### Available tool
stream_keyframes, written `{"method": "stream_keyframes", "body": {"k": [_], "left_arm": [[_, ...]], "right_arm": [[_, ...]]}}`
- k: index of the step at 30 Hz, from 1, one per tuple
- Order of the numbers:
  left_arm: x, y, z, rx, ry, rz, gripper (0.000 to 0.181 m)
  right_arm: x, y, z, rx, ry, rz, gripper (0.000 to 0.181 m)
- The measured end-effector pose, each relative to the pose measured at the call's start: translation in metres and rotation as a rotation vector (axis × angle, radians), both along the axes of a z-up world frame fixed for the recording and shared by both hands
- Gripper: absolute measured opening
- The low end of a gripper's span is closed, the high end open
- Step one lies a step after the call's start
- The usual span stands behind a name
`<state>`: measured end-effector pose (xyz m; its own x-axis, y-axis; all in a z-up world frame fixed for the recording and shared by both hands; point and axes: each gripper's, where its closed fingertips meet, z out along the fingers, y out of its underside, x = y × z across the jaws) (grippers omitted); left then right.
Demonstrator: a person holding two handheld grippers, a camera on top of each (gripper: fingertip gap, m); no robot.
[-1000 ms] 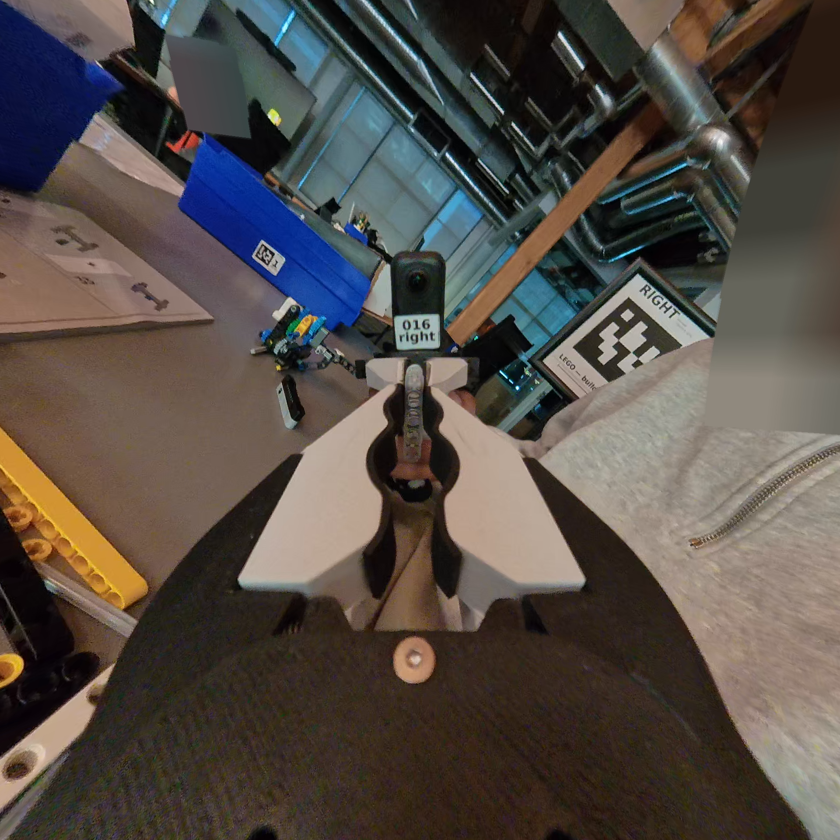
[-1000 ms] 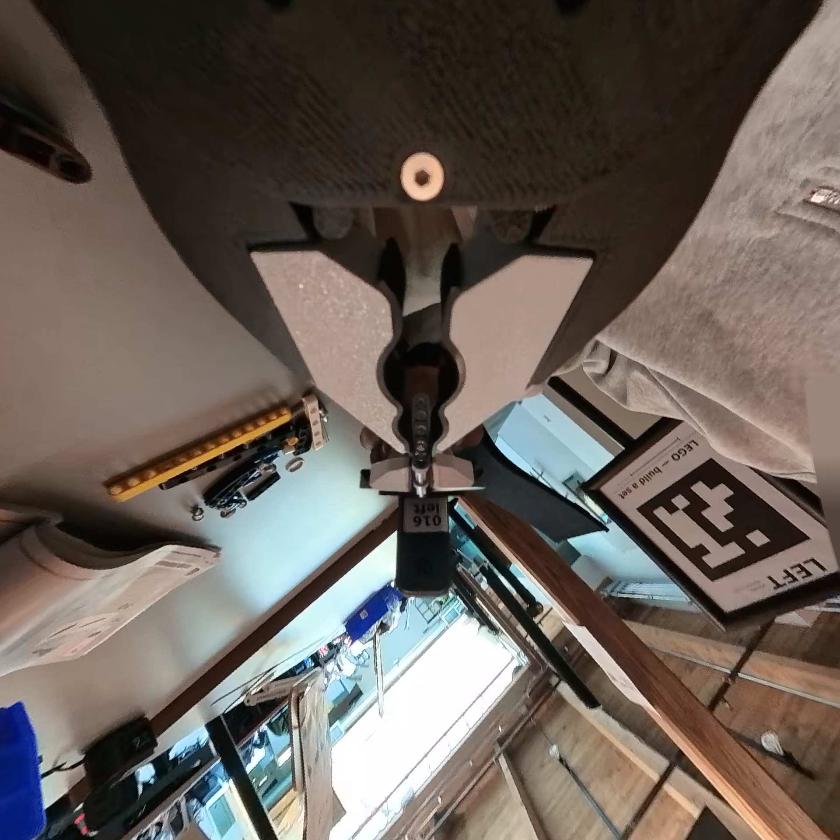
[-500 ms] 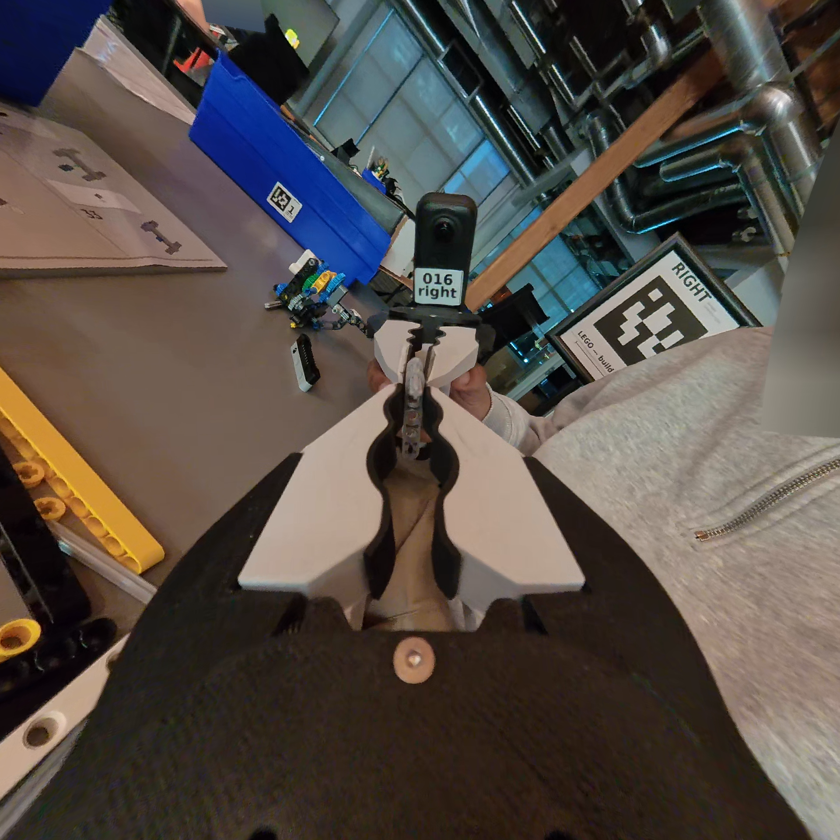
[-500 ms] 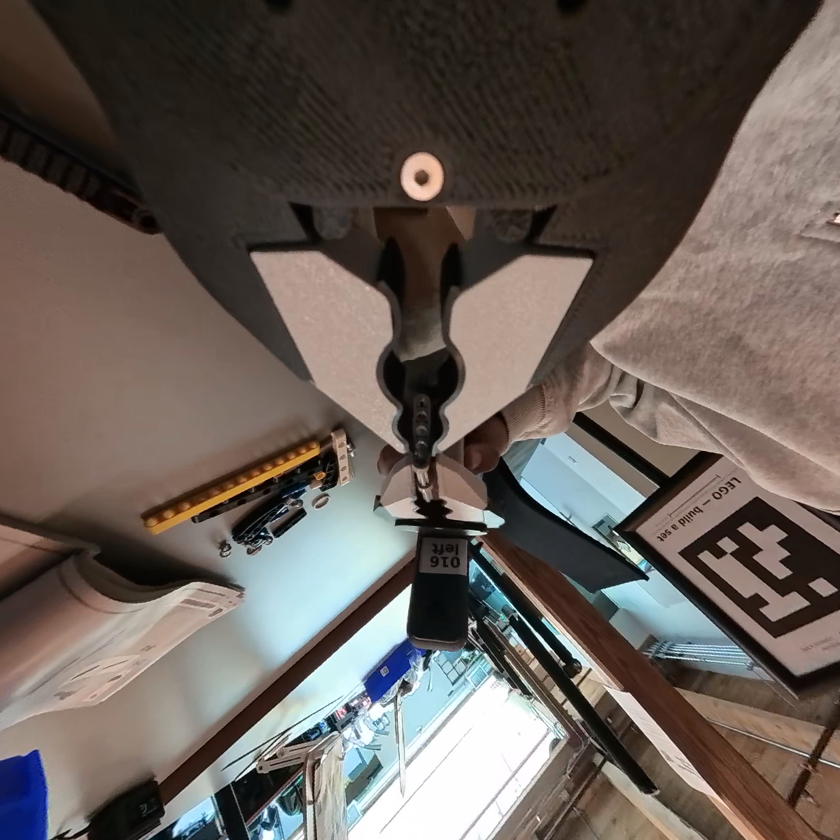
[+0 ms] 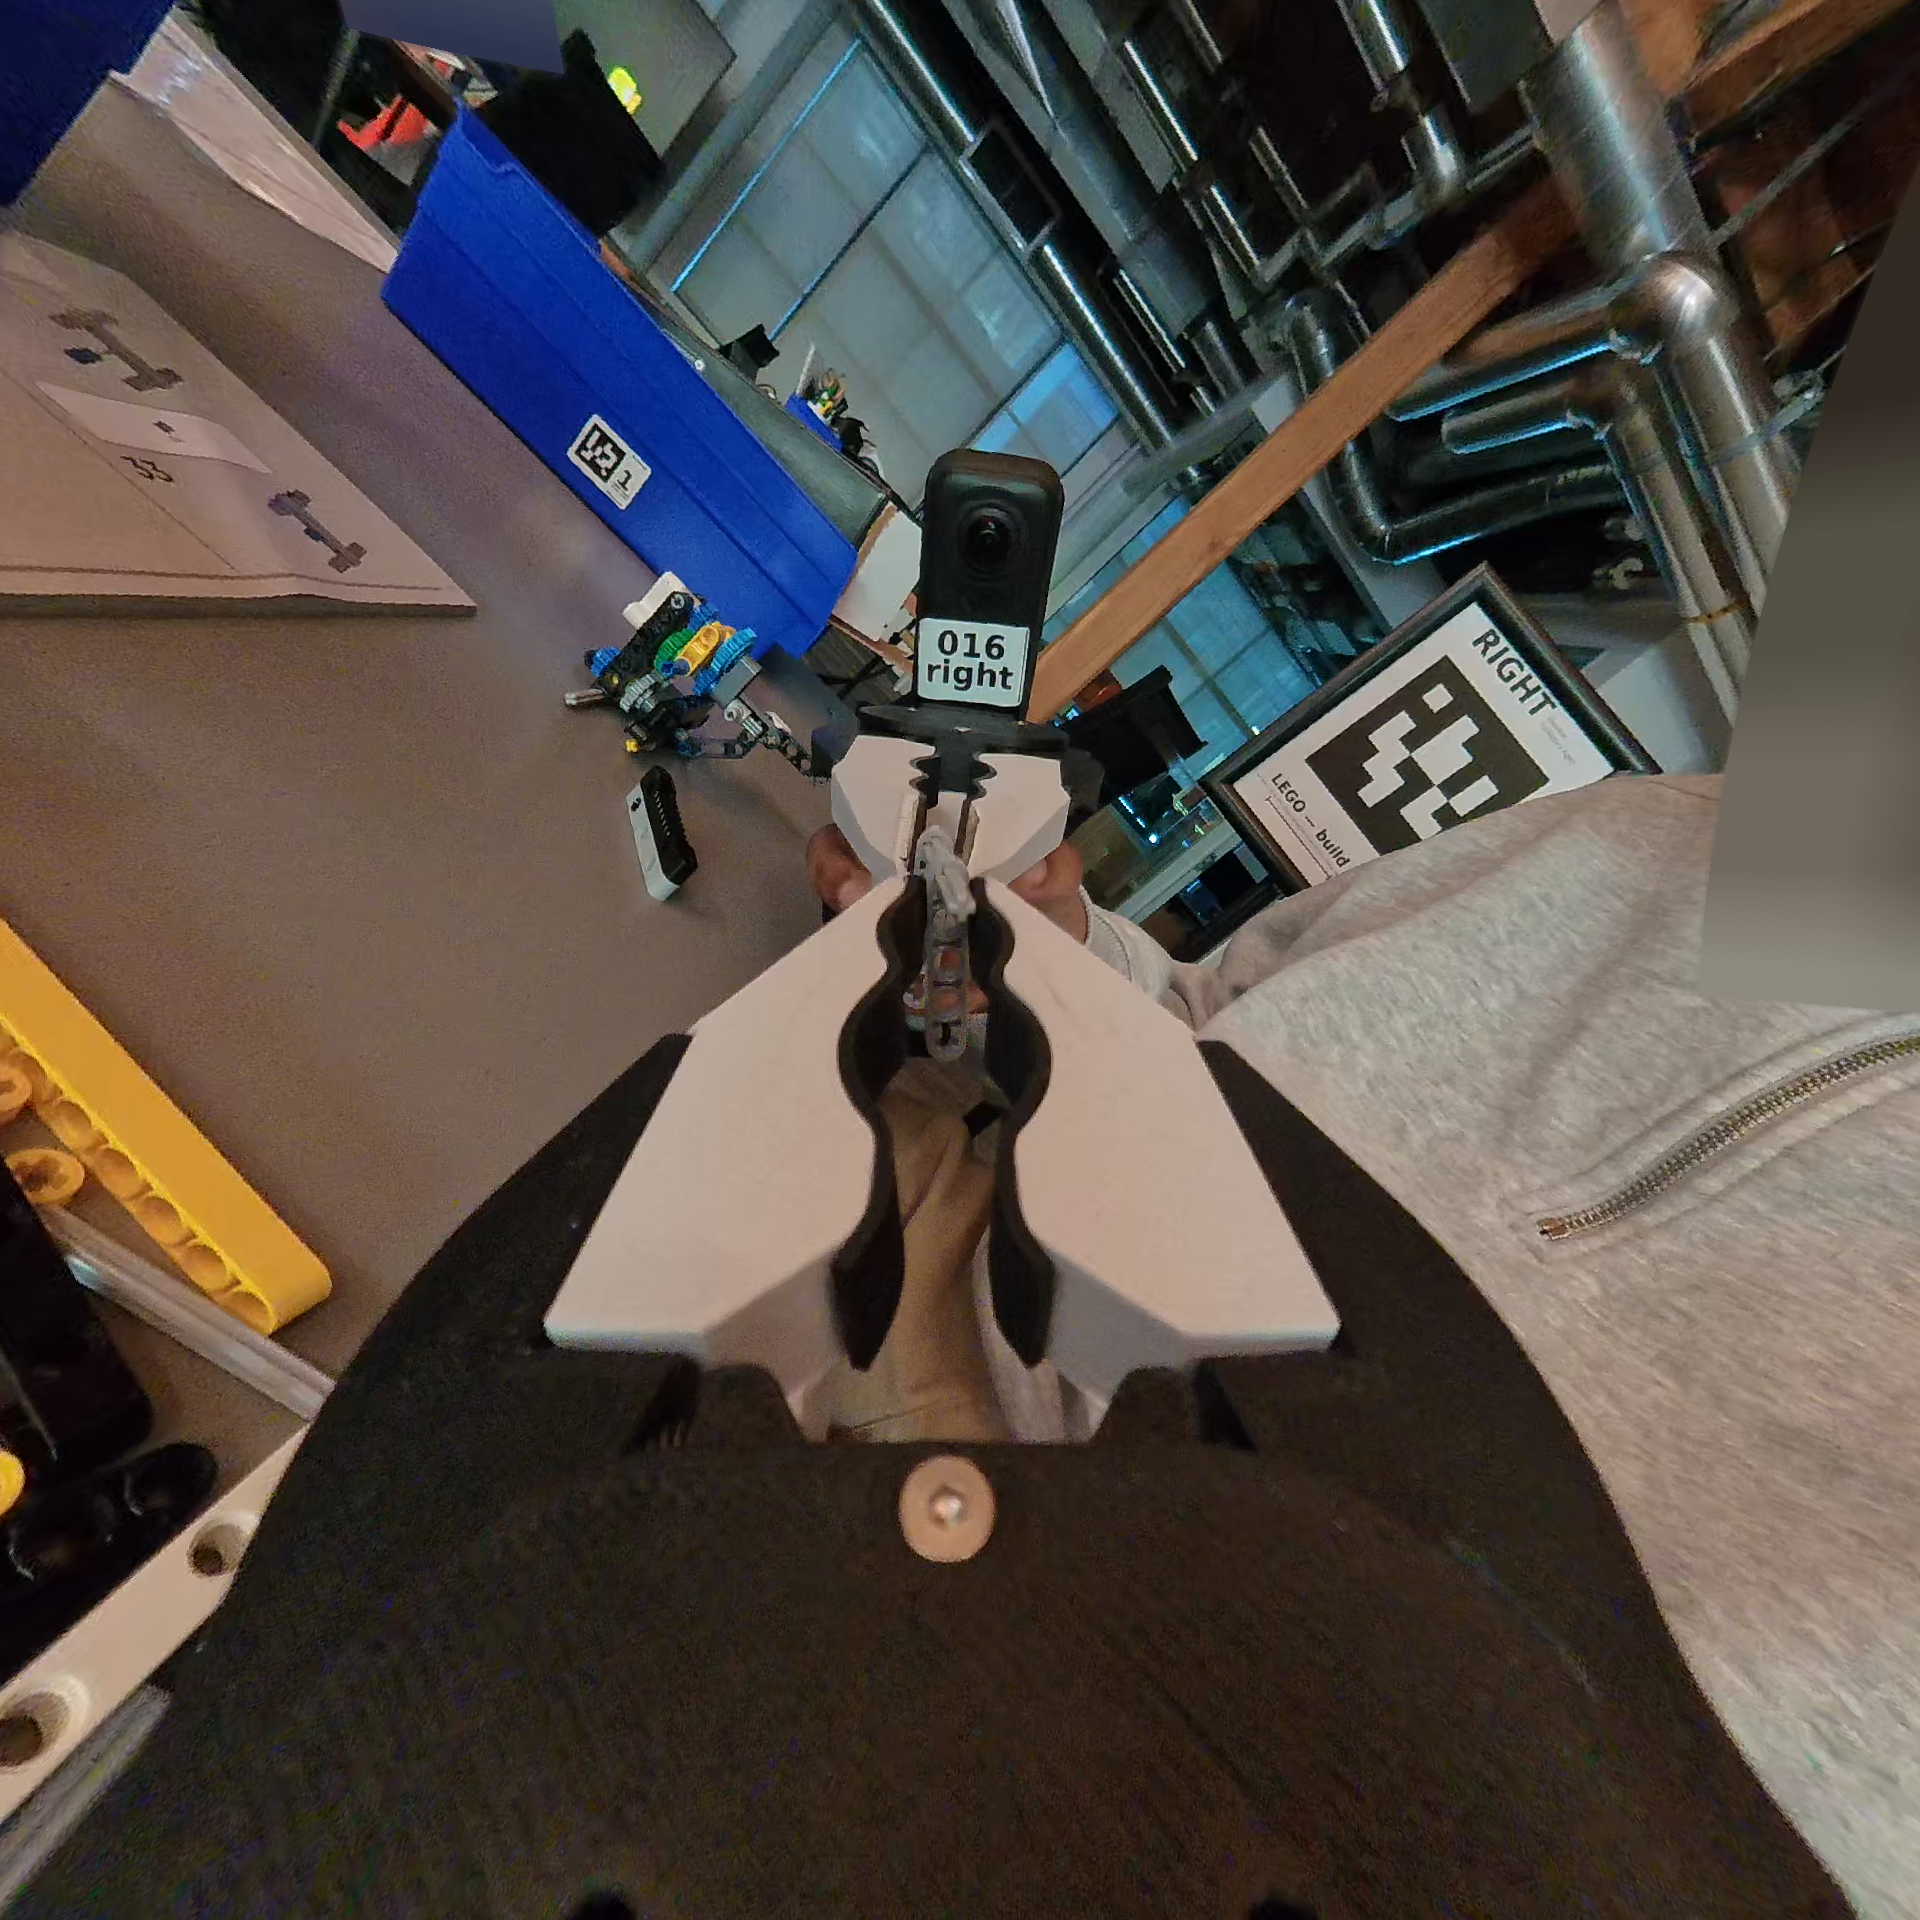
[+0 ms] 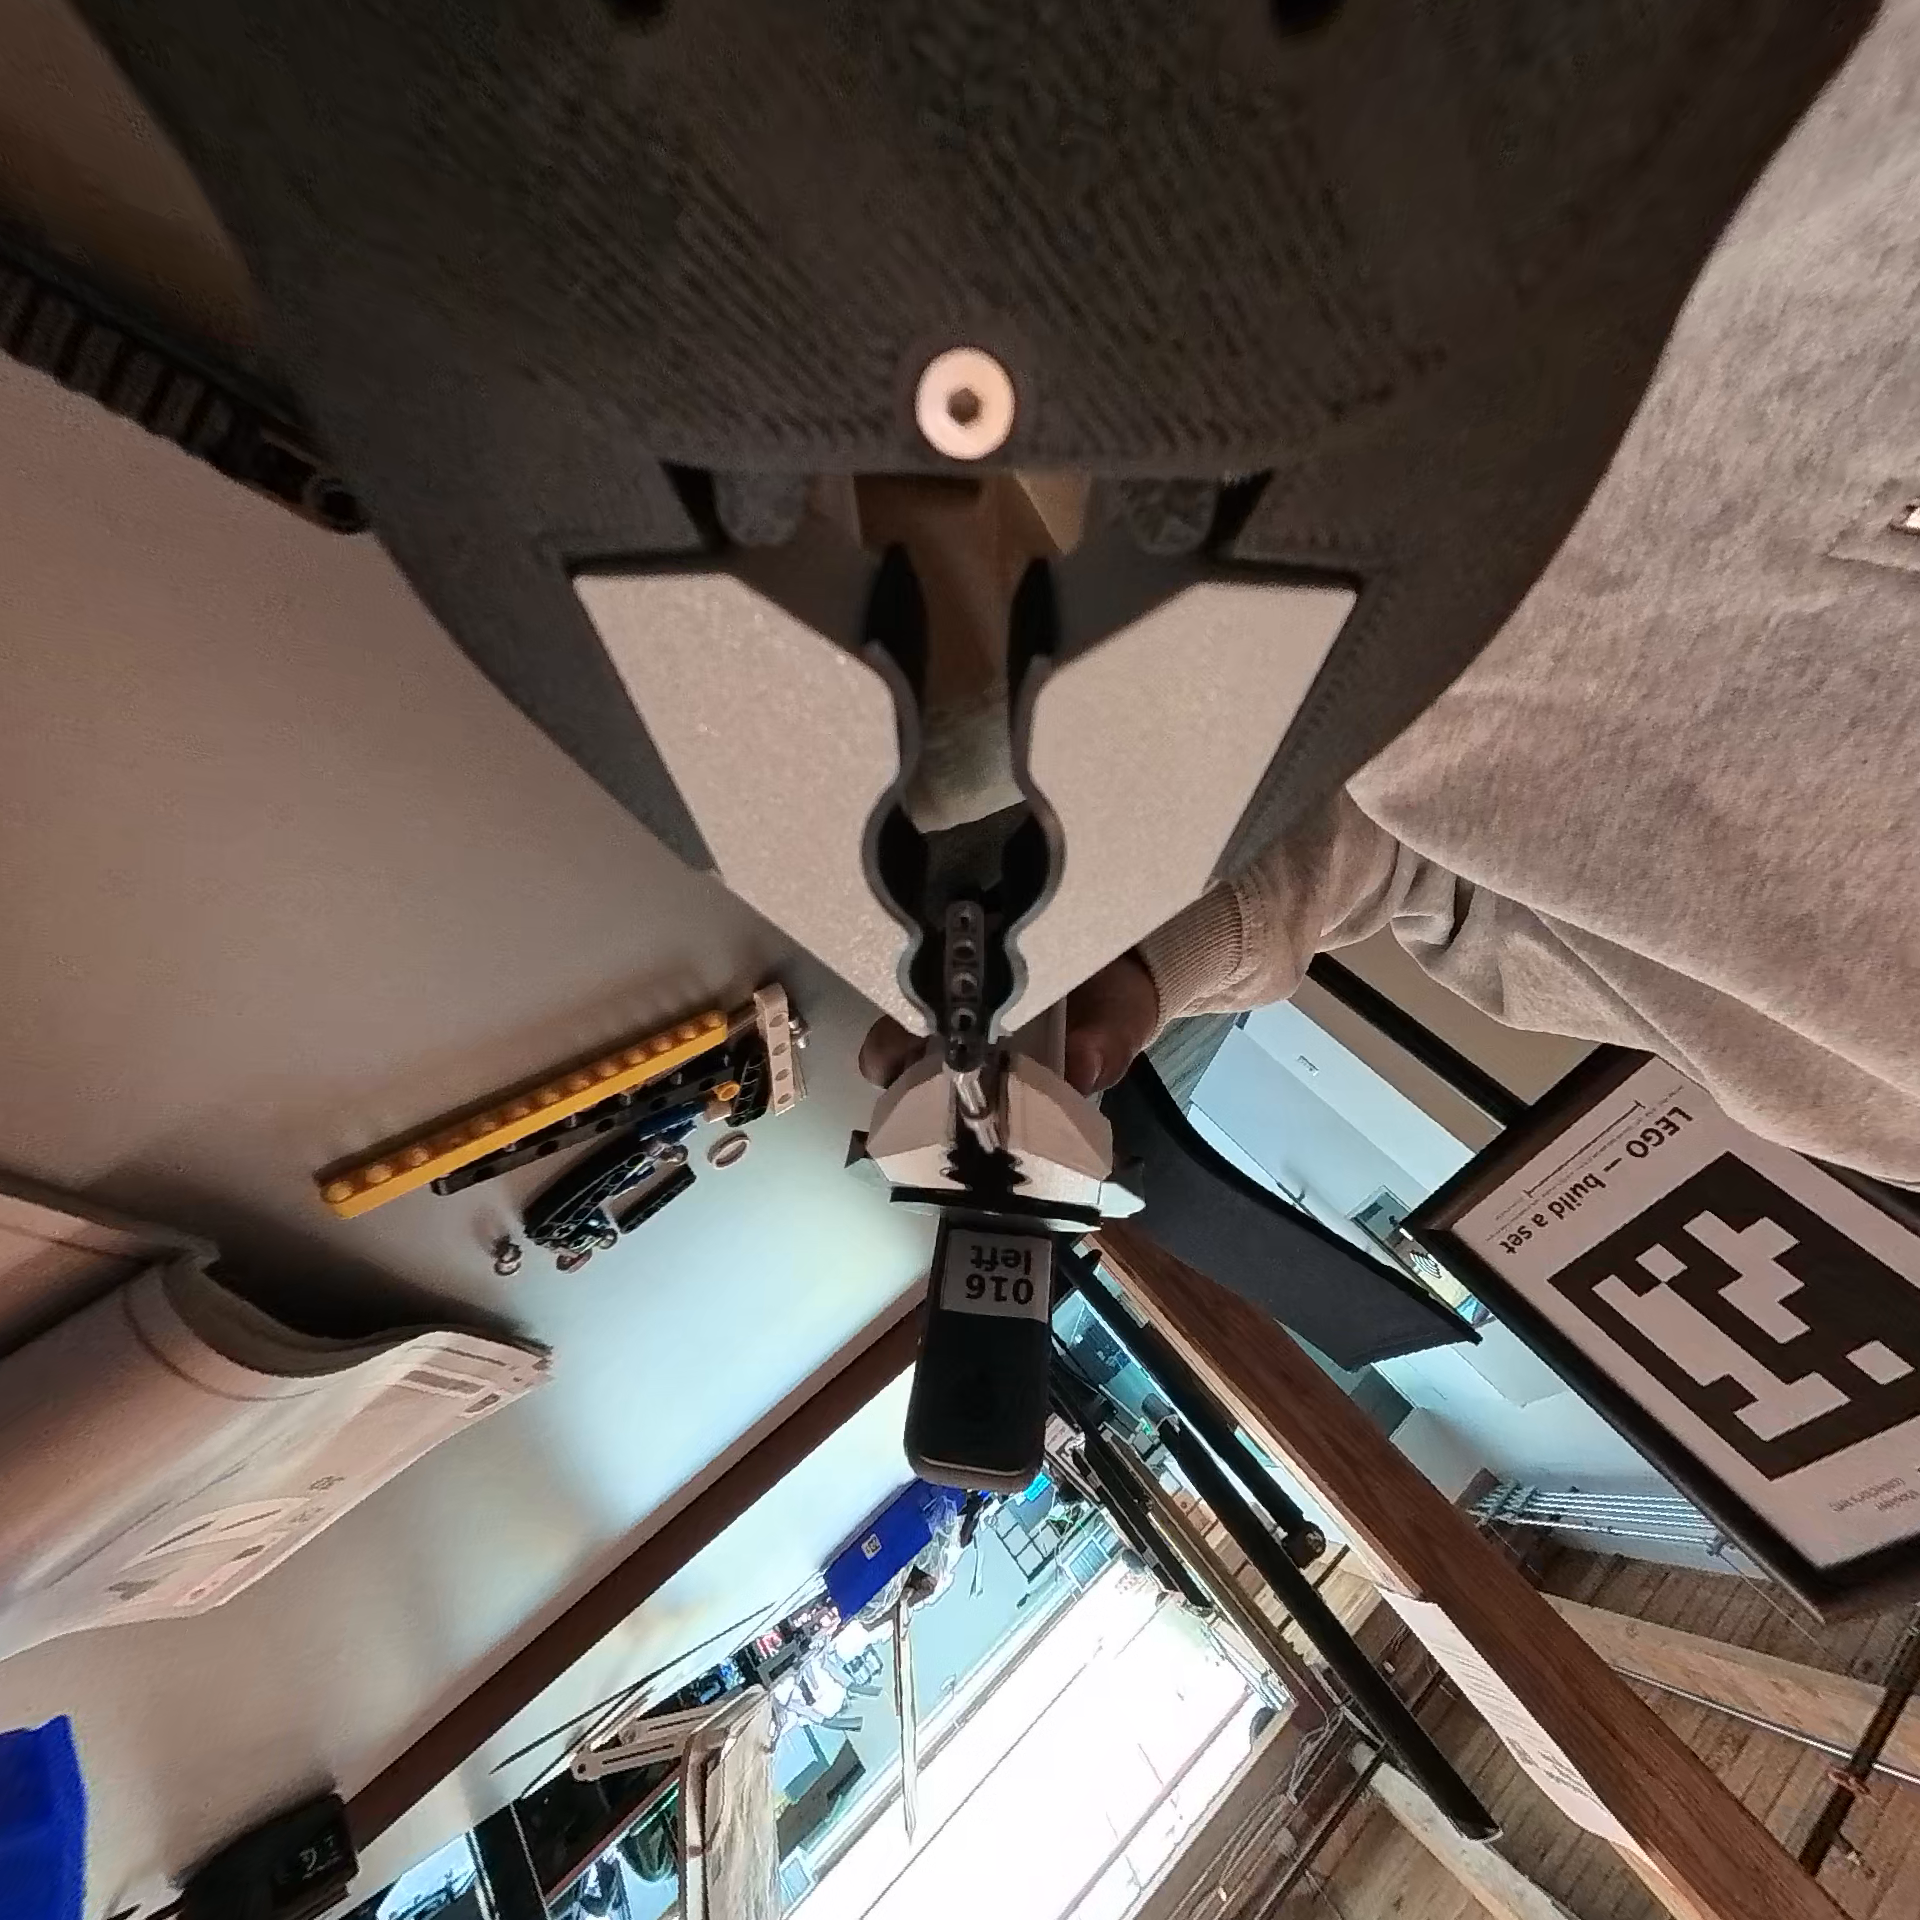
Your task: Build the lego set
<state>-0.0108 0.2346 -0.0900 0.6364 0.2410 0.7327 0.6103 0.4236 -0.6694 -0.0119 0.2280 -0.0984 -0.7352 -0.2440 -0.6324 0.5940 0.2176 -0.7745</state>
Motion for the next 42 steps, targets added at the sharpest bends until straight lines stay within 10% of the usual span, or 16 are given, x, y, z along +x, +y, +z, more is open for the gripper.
{"method": "stream_keyframes", "body": {"k": [42], "left_arm": [[0.014, 0.013, -0.004, -0.054, 0.006, -0.111, 0.005]], "right_arm": [[0.018, 0.010, -0.003, 0.059, 0.057, 0.138, 0.005]]}}
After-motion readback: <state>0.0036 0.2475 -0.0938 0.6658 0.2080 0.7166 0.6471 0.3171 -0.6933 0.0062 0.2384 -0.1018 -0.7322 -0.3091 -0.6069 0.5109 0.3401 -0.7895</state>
